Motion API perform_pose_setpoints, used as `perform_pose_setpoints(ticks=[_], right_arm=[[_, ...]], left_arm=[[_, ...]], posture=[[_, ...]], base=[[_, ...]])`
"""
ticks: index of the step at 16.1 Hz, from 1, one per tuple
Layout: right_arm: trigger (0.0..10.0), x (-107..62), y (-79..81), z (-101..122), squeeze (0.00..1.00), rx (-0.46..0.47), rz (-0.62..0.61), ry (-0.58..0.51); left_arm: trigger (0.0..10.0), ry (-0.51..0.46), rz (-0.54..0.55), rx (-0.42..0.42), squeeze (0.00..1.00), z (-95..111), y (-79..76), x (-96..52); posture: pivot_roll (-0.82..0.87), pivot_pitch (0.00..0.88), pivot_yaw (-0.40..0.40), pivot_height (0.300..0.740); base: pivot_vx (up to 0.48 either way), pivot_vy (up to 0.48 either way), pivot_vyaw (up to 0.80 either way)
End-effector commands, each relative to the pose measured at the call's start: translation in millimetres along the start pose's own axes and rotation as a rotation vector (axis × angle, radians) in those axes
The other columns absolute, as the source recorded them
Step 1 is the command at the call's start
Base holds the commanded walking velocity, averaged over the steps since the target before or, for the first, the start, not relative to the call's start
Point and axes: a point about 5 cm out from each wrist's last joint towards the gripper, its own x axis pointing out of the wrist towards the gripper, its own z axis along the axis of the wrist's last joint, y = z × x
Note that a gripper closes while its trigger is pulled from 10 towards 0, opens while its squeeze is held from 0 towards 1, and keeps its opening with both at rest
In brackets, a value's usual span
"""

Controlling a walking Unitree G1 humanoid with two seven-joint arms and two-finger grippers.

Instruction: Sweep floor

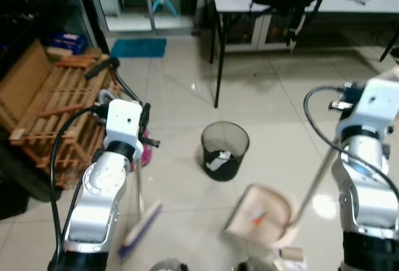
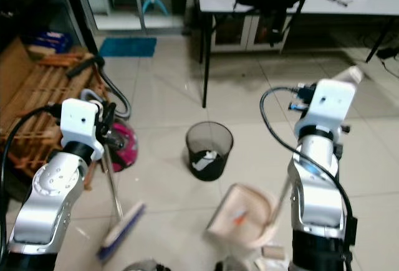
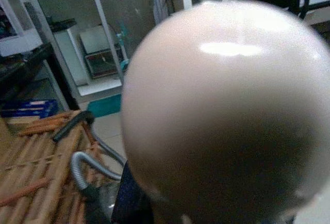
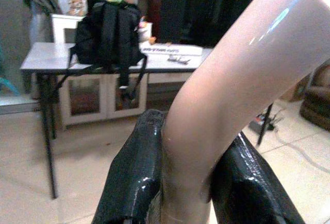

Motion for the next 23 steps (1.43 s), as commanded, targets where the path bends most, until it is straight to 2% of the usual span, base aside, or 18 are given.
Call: perform_pose_setpoints(ticks=[1, 5, 8, 10, 11, 13, 14, 16, 18, 23], right_arm=[[10.0, -2.7, -1.4, -0.9, 0.0, -0.033, 0.003, 0.006], [10.0, -3.5, 17.5, -2.9, 0.0, -0.07, 0.107, 0.012], [10.0, -4.3, 27.6, -8.5, 0.0, -0.039, 0.132, 0.042], [10.0, -5.6, 29.9, -11.0, 0.0, -0.021, 0.127, 0.061], [10.0, -6.2, 30.9, -11.1, 0.0, -0.02, 0.127, 0.062], [10.0, -6.6, 31.8, -10.7, 0.0, -0.018, 0.126, 0.062], [10.0, -6.5, 31.5, -10.4, 0.0, -0.015, 0.124, 0.062], [10.0, -5.9, 30.8, -11.7, 0.0, -0.001, 0.123, 0.079], [10.0, -5.6, 28.8, -12.8, 0.0, 0.022, 0.109, 0.089], [10.0, -6.5, 17.0, -8.8, 0.0, 0.0, 0.048, 0.056]], left_arm=[[10.0, -0.032, -0.013, -0.001, 0.0, 5.9, -4.4, 2.8], [10.0, -0.02, 0.016, -0.006, 0.0, 1.9, -3.3, 1.4], [10.0, -0.02, 0.036, 0.001, 0.0, 2.1, -0.9, -1.3], [10.0, -0.026, 0.043, 0.085, 0.0, 3.3, 2.5, -1.9], [10.0, -0.023, 0.047, 0.089, 0.0, 2.6, 3.0, -1.8], [10.0, -0.022, 0.059, 0.068, 0.0, 2.8, 3.4, -0.2], [10.0, -0.022, 0.078, 0.026, 0.0, 2.9, 3.8, 0.8], [10.0, -0.011, 0.084, 0.021, 0.0, 2.3, 3.6, 1.4], [10.0, -0.009, 0.086, 0.018, 0.0, 1.4, 2.7, 1.2], [10.0, -0.029, 0.109, -0.009, 0.0, 1.6, 1.0, 0.0]], posture=[[-0.01, 0.041, 0.029, 0.74], [0.0, 0.052, 0.001, 0.74], [0.02, 0.056, -0.011, 0.74], [0.02, 0.058, -0.008, 0.74], [0.02, 0.058, -0.006, 0.74], [0.01, 0.06, -0.003, 0.74], [0.01, 0.061, -0.002, 0.74], [0.01, 0.06, -0.003, 0.74], [0.01, 0.061, -0.003, 0.74], [0.0, 0.066, -0.001, 0.74]], base=[[0.0, 0.48, 0.0], [0.0, 0.48, 0.0], [0.0, 0.48, 0.0], [0.0, -0.24, 0.0], [0.0, -0.48, 0.0], [0.0, -0.48, 0.0], [0.0, 0.0, 0.0], [0.0, 0.0, 0.0], [0.0, 0.0, -0.8], [0.0, 0.0, -0.8]])
